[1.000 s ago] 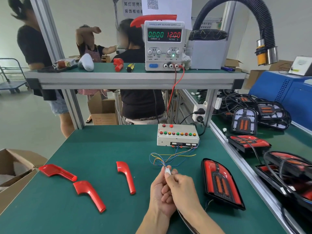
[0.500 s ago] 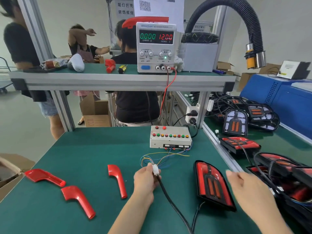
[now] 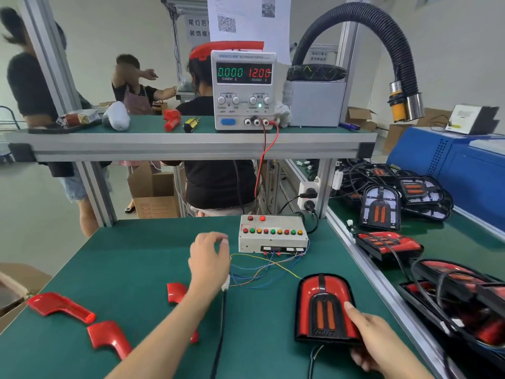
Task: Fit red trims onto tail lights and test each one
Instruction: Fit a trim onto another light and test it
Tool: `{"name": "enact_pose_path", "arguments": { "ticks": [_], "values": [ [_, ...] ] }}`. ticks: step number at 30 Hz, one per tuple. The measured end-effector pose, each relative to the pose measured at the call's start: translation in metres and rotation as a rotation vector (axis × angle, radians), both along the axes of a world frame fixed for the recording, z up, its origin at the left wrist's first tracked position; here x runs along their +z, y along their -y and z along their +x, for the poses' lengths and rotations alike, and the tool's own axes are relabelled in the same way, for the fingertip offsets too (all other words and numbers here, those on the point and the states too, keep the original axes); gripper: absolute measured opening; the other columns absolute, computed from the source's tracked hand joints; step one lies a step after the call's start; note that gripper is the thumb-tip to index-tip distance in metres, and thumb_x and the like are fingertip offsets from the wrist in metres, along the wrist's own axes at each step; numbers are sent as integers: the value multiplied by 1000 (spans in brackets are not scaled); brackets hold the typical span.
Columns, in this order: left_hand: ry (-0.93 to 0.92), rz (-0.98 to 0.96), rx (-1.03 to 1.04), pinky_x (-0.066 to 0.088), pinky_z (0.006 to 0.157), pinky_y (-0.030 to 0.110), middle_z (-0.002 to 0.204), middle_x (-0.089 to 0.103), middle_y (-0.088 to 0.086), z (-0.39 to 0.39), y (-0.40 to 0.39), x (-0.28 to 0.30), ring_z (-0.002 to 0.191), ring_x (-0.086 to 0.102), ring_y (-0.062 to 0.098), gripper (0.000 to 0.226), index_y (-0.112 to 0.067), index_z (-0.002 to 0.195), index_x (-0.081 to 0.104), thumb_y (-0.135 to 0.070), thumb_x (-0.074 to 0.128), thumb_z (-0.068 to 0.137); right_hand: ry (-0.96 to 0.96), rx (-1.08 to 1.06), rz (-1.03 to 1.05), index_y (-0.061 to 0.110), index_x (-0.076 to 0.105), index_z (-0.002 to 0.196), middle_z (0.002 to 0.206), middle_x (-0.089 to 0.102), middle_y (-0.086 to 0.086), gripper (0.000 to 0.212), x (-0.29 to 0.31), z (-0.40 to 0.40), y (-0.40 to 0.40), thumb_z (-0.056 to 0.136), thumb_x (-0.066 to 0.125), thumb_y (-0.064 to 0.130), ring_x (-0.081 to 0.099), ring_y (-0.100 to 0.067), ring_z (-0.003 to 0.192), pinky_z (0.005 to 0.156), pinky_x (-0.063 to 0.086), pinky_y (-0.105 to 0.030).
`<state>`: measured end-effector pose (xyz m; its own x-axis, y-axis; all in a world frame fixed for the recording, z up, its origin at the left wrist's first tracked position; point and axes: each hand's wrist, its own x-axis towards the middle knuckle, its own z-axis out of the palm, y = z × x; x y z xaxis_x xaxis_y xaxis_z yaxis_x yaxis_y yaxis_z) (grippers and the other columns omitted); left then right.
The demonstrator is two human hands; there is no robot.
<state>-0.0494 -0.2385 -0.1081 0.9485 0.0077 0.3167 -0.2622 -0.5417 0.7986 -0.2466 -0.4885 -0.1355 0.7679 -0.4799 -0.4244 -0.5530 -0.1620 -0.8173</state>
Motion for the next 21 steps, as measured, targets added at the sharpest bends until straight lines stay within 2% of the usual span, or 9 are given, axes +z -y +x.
{"name": "enact_pose_path", "arguments": {
  "ticks": [4,7,12,17,21],
  "values": [
    [3,480,-303,41,108,45,139,54,1,43,9,10,131,47,25,39,-18,135,62,-12,47,100,141,-22,27,6,77,87,53,60,-19,58,-11,5,-8,105,42,48,50,-24,41,45,40,-31],
    [-46,665,-426,37,113,44,152,43,7,57,27,3,136,43,30,50,-13,149,47,-7,42,99,254,-116,4,8,73,85,54,63,-14,52,-21,1,-13,105,44,46,56,-24,44,47,41,-33],
    [-64,783,-428,35,113,40,158,31,10,63,45,-12,133,46,36,51,-5,149,39,-4,41,98,445,-240,-53,35,74,87,64,72,-6,36,-28,-10,-27,104,44,44,67,-19,50,46,48,-29],
    [5,791,-382,37,110,38,159,30,9,62,50,-19,128,49,35,60,-8,155,29,-2,41,96,434,-210,-72,23,70,96,64,71,-7,35,-29,-8,-21,104,42,42,66,-14,48,41,46,-19],
    [9,835,-374,40,107,39,157,32,9,62,52,-18,128,50,34,64,-10,156,24,-1,42,95,417,-221,-59,28,66,94,69,73,1,36,-30,-5,-21,99,40,52,70,-14,56,44,50,-20]
  ]
}}
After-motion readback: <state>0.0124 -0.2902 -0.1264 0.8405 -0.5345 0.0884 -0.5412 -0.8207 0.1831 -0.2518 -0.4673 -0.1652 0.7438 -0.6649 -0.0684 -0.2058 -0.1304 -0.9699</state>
